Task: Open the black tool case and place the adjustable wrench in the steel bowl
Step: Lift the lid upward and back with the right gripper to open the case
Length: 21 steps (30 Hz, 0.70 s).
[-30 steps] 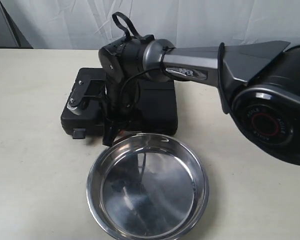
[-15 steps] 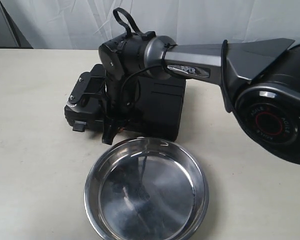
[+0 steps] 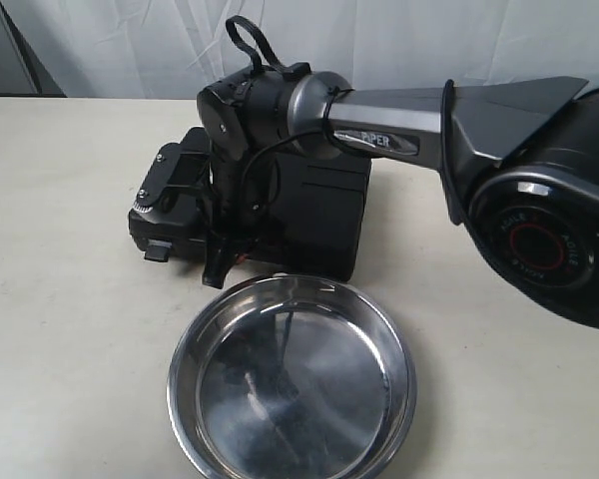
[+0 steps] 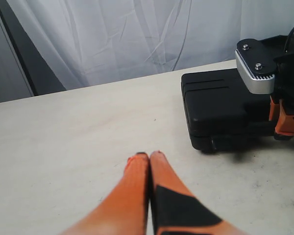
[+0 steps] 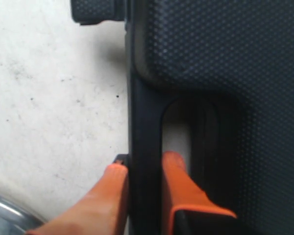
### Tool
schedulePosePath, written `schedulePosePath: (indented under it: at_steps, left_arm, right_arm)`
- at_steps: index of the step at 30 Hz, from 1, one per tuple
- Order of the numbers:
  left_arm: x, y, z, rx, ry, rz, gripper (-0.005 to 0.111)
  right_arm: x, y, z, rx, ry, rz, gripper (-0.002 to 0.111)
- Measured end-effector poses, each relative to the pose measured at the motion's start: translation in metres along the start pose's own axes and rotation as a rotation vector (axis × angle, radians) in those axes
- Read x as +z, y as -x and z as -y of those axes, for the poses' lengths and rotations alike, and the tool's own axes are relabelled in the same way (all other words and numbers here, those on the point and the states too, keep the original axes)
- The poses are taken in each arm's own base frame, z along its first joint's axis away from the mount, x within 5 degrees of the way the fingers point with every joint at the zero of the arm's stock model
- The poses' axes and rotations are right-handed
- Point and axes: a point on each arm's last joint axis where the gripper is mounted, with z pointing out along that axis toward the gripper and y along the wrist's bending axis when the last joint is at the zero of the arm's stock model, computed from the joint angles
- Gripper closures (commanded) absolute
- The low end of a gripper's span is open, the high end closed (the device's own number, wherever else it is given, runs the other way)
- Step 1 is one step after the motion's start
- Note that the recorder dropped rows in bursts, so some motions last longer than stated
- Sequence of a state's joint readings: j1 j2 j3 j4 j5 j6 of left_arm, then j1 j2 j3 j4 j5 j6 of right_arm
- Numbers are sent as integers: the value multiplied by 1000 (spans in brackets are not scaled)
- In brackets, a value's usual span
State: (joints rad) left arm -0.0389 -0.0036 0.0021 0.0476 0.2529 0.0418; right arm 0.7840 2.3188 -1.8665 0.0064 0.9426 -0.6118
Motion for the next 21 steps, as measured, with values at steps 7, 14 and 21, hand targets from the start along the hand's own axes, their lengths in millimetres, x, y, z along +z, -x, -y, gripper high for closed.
schedulePosePath:
  at_steps: [7, 14, 21]
  left_arm:
    - [0, 0, 0, 0, 0, 0, 106]
    - [0, 0, 0, 0, 0, 0, 106]
    - [0, 0, 0, 0, 0, 0, 106]
  right_arm:
    - [0, 0, 0, 0, -2, 3, 108]
    - [11, -3, 1, -14, -10, -24, 76]
    - [12, -2, 3, -6, -32, -22, 91]
